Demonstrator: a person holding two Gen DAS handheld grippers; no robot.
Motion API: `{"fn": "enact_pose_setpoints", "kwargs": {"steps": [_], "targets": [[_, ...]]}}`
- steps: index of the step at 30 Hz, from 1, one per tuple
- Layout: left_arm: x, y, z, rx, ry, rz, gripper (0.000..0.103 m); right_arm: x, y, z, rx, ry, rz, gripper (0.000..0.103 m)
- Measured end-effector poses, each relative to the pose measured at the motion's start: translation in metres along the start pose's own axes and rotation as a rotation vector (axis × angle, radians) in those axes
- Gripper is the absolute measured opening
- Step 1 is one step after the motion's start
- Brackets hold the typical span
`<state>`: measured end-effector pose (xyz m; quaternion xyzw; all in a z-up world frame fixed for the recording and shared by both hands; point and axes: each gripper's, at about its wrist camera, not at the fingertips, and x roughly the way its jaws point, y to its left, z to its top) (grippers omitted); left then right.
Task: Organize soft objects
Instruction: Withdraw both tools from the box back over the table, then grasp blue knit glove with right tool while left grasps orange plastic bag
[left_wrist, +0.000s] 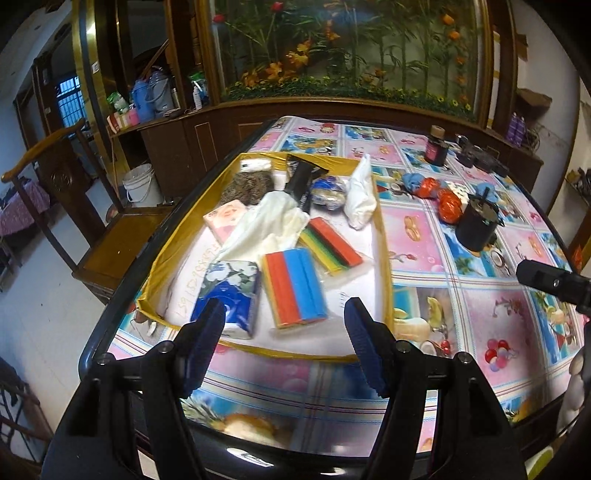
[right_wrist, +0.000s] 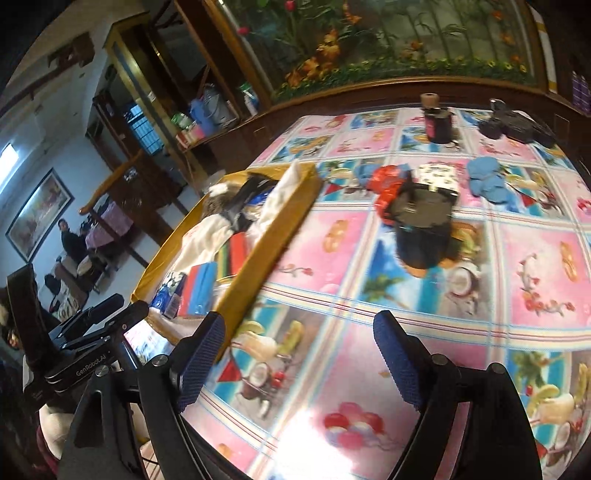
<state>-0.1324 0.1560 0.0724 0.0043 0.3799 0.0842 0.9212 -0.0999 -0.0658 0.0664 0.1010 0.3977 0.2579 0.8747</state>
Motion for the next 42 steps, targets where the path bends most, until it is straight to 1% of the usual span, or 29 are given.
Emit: {"fn": "enact_pose_setpoints", "kwargs": {"steps": [5, 10, 17, 20, 23, 24, 27, 32, 35, 38, 39, 42], "targets": [[-0.005, -0.025, -0.002, 0.061, 0.006, 0.001, 0.066, -0.030, -0.026, -0.010, 0.041, -0.029, -0.005, 0.085], [-0.007, -0.042, -0.004, 0.101, 0.014, 0.001, 0.066, -0.054, -0.052, -0.018, 0.093, -0.053, -0.008, 0.085], [-0.004, -0.059, -0.006, 0.136, 0.036, -0.003, 0.066, -0.076, -0.084, -0.023, 0.145, -0.065, -0.017, 0.086], [-0.002, -0.064, -0.007, 0.144, 0.048, -0.017, 0.066, -0.080, -0.095, -0.024, 0.169, -0.065, -0.021, 0.086], [0.005, -0.066, -0.007, 0.132, 0.084, -0.081, 0.066, -0.085, -0.108, -0.023, 0.194, -0.069, -0.032, 0.086], [0.007, -0.065, -0.007, 0.119, 0.102, -0.120, 0.066, -0.087, -0.111, -0.023, 0.201, -0.071, -0.039, 0.086], [0.012, -0.065, -0.006, 0.090, 0.134, -0.200, 0.066, -0.092, -0.126, -0.018, 0.233, -0.077, -0.058, 0.086], [0.014, -0.067, 0.004, 0.103, 0.114, -0.223, 0.066, -0.096, -0.144, -0.008, 0.257, -0.084, -0.103, 0.087], [0.022, -0.065, 0.017, 0.095, 0.124, -0.261, 0.066, -0.093, -0.154, -0.001, 0.272, -0.081, -0.123, 0.087], [0.034, -0.062, 0.035, 0.057, 0.155, -0.332, 0.066, -0.084, -0.162, 0.008, 0.289, -0.069, -0.130, 0.088], [0.039, -0.061, 0.044, 0.038, 0.165, -0.359, 0.066, -0.079, -0.164, 0.013, 0.294, -0.064, -0.132, 0.088], [0.048, -0.064, 0.065, 0.014, 0.167, -0.402, 0.066, -0.065, -0.170, 0.032, 0.292, -0.060, -0.144, 0.088]]}}
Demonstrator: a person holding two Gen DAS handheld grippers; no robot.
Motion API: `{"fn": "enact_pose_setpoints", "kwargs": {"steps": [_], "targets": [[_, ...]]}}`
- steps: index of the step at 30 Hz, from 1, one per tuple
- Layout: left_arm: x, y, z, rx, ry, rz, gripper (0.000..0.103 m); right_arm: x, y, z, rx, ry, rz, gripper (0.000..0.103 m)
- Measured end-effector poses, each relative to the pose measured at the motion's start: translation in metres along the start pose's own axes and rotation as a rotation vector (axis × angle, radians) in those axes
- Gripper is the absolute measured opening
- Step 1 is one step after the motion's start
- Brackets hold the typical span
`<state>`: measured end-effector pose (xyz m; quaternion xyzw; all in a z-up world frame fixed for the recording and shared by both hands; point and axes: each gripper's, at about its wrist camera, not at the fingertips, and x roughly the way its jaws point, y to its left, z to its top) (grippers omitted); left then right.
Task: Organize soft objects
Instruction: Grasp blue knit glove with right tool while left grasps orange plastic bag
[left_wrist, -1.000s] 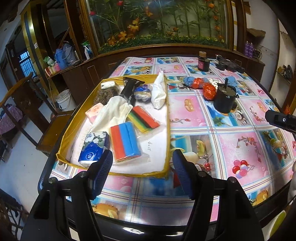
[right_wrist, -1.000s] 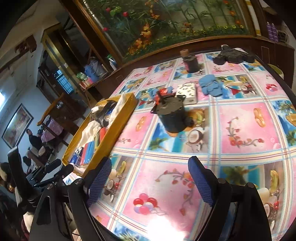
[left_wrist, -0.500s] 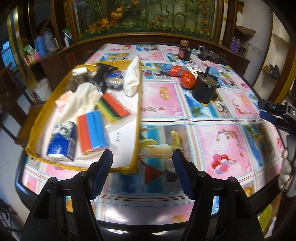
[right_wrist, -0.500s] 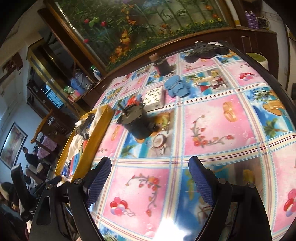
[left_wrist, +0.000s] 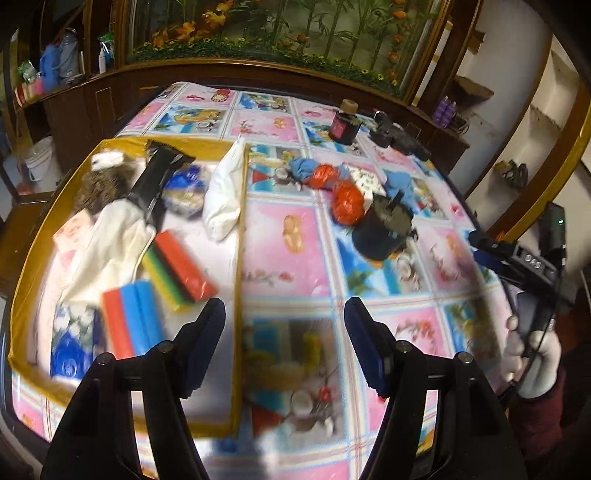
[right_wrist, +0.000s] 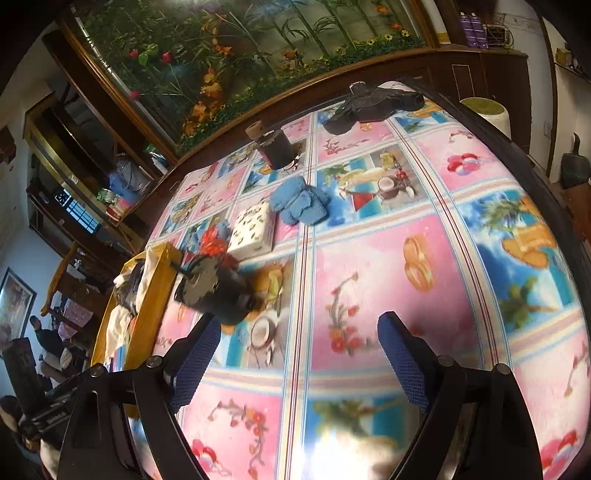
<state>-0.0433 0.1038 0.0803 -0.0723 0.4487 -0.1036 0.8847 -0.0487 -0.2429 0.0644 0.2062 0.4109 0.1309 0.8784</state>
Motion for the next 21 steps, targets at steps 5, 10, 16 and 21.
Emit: {"fn": "enact_pose_setpoints", "kwargs": {"steps": [5, 10, 16, 21], "targets": [[0.013, -0.007, 0.037, 0.008, 0.000, -0.065, 0.066, 0.040, 0.004, 0.046, -0.005, -0.010, -0.048, 0.088], [0.033, -0.011, 0.082, 0.002, -0.017, -0.105, 0.066, 0.098, 0.011, 0.085, -0.007, -0.002, -0.102, 0.088], [0.073, -0.009, 0.128, -0.053, 0.001, -0.136, 0.072, 0.158, 0.020, 0.093, -0.038, 0.049, -0.057, 0.079], [0.129, -0.018, 0.147, -0.077, 0.083, -0.152, 0.073, 0.175, 0.020, 0.092, -0.104, 0.095, -0.029, 0.025]]}}
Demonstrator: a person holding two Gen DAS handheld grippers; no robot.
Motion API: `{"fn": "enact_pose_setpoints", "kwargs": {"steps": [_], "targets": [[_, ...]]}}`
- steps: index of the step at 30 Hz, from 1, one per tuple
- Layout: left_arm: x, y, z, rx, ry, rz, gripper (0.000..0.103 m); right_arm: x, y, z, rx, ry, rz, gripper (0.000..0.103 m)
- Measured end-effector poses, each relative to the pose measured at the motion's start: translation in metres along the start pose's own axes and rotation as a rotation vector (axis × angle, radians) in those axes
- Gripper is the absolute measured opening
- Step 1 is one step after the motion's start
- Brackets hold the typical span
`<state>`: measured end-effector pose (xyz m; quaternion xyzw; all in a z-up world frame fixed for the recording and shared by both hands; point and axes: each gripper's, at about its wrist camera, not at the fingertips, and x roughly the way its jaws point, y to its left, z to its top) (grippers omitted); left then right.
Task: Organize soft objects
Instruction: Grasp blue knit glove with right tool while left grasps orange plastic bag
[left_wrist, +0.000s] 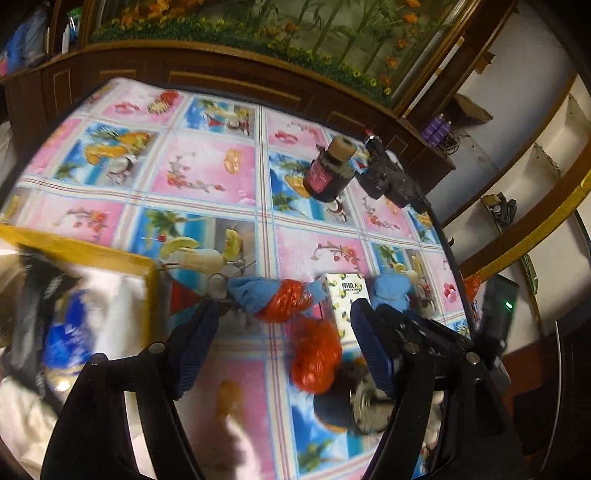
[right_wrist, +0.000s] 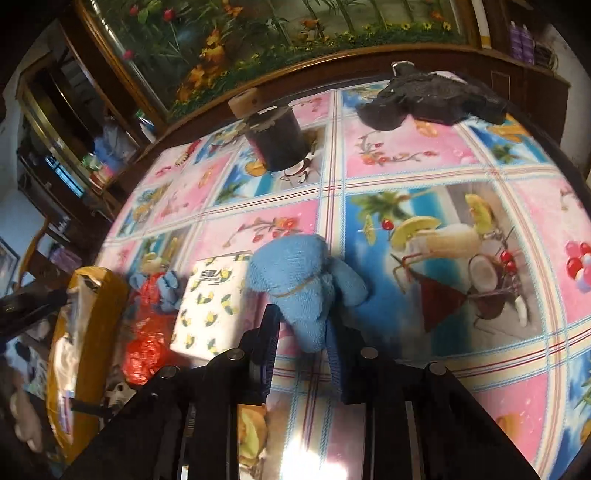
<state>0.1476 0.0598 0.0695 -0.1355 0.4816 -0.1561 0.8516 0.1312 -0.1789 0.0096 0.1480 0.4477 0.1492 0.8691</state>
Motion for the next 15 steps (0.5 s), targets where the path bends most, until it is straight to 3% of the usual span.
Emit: {"fn": "enact_pose_setpoints", "kwargs": {"steps": [9, 13, 14, 15], "targets": [[0.075, 0.001, 0.010, -0.025, 0.096, 0.100, 0.074, -0.002, -0.004, -0.004, -0.016, 0.001, 0.010, 0.025], [0.080, -0.009, 0.009, 0.051, 0.083, 0.126, 0.076, -0.006, -0.006, -0.007, -0.008, -0.002, 0.014, 0.025], [0.080, -0.012, 0.008, 0.076, 0.086, 0.128, 0.062, -0.007, -0.005, -0.007, -0.008, -0.003, 0.012, 0.025], [0.078, -0.013, 0.007, 0.095, 0.085, 0.129, 0.055, -0.008, -0.005, -0.008, -0.008, -0.006, 0.009, 0.025]]}}
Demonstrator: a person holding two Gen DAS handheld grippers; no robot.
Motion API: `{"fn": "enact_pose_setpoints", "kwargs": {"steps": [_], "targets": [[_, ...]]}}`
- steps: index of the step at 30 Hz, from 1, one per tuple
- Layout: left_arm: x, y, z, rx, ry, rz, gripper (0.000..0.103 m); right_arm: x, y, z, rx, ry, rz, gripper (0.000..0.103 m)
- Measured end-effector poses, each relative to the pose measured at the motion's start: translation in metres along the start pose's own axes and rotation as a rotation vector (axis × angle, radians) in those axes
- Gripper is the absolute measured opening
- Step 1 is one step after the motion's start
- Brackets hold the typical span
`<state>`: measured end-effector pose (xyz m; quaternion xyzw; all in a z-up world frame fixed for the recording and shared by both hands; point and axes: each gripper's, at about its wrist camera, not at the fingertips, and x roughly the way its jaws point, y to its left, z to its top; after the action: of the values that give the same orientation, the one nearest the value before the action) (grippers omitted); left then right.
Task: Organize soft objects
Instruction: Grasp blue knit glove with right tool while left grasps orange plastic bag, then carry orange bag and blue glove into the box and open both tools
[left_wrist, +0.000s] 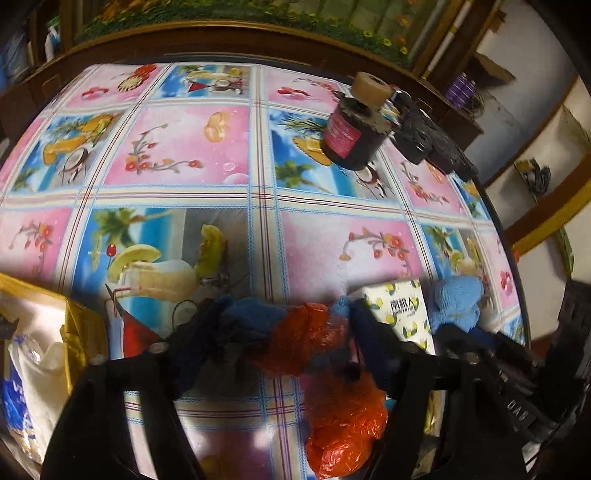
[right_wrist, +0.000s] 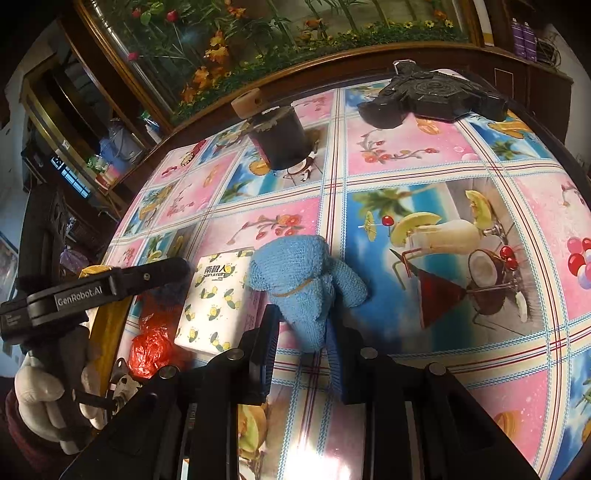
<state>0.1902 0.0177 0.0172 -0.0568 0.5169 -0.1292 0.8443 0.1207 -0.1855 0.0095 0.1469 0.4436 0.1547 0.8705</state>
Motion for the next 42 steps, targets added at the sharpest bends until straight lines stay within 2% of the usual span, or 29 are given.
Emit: {"fn": "enact_pose_setpoints", "kwargs": {"steps": [2, 4, 10, 16, 20, 23, 25, 28, 31, 35, 39, 41, 42], "targets": [[-0.005, 0.001, -0.001, 0.001, -0.004, -0.008, 0.047, -0.004, 0.002, 0.000, -0.006, -0.015, -0.007, 0.023], [-0.016, 0.004, -0.002, -0.010, -0.022, -0.023, 0.043, -0.010, 0.004, -0.001, -0.013, -0.038, -0.012, 0.023], [-0.065, 0.012, -0.025, -0.049, -0.095, -0.096, 0.043, -0.030, 0.005, -0.003, -0.016, -0.095, -0.006, 0.023], [-0.149, 0.043, -0.078, -0.148, -0.208, -0.204, 0.043, -0.045, 0.007, -0.007, -0.026, -0.129, 0.004, 0.023], [-0.208, 0.082, -0.121, -0.234, -0.296, -0.183, 0.044, -0.055, 0.014, -0.010, -0.035, -0.164, 0.004, 0.023], [-0.245, 0.124, -0.161, -0.319, -0.351, -0.109, 0.044, -0.063, 0.022, -0.015, -0.055, -0.182, 0.006, 0.023], [-0.256, 0.148, -0.181, -0.375, -0.360, -0.081, 0.044, -0.069, 0.030, -0.018, -0.072, -0.196, 0.016, 0.023], [-0.262, 0.182, -0.207, -0.439, -0.360, -0.004, 0.044, -0.081, 0.045, -0.025, -0.089, -0.204, 0.012, 0.023], [-0.247, 0.206, -0.220, -0.480, -0.329, 0.015, 0.044, -0.101, 0.071, -0.042, -0.118, -0.199, 0.070, 0.023], [-0.227, 0.224, -0.227, -0.494, -0.311, 0.027, 0.044, -0.121, 0.116, -0.065, -0.203, -0.169, 0.121, 0.023], [-0.212, 0.241, -0.220, -0.503, -0.317, 0.115, 0.047, -0.120, 0.158, -0.086, -0.278, -0.116, 0.153, 0.023], [-0.207, 0.250, -0.223, -0.514, -0.300, 0.119, 0.052, -0.112, 0.178, -0.094, -0.314, -0.088, 0.154, 0.023], [-0.205, 0.255, -0.226, -0.524, -0.295, 0.095, 0.051, -0.108, 0.186, -0.096, -0.326, -0.076, 0.155, 0.023]]}}
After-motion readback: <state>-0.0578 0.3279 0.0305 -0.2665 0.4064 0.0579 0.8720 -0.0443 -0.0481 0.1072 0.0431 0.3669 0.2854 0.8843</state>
